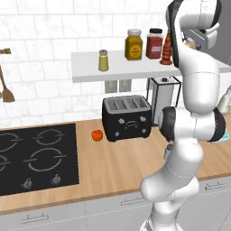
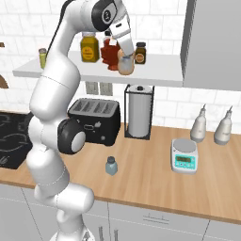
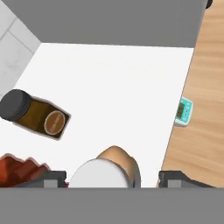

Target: Put the shaker and condiment bottle from the counter next to their counterparts in the cabinet.

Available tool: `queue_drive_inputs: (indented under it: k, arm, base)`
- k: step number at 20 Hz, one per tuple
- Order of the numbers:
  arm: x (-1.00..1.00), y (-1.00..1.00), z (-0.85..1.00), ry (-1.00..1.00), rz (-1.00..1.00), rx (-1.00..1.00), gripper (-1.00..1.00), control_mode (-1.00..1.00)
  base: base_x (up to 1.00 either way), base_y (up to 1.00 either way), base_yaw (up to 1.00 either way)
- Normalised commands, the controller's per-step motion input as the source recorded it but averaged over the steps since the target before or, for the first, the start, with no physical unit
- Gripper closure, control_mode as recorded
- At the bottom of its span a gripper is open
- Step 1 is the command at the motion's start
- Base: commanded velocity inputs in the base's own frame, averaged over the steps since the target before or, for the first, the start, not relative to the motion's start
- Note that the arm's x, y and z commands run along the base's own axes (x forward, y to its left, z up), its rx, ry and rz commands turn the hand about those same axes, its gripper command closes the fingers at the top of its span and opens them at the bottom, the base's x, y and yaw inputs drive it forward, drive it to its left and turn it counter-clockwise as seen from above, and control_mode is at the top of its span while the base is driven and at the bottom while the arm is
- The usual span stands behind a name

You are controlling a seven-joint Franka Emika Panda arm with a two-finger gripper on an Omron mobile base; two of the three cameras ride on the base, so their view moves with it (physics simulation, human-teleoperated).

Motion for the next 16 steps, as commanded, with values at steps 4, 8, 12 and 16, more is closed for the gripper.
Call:
queue_drive_inputs:
  k: [4, 8, 12, 16]
  arm:
    - [0.0, 0.0, 0.0, 0.0, 0.0, 0.0, -1.0, -1.0]
    - [0.0, 0.0, 0.11, 0.0, 0.0, 0.0, -1.0, -1.0]
    - [-0.18, 0.01, 0.24, 0.0, 0.0, 0.02, -1.0, -1.0]
    - [-0.84, 0.08, 0.0, -0.01, 0.0, 0.04, -1.0, -1.0]
  base:
    - [0.0, 0.0, 0.0]
    - [0.0, 0.0, 0.0]
    - [0.0, 0.0, 0.0]
    - [0.0, 0.0, 0.0]
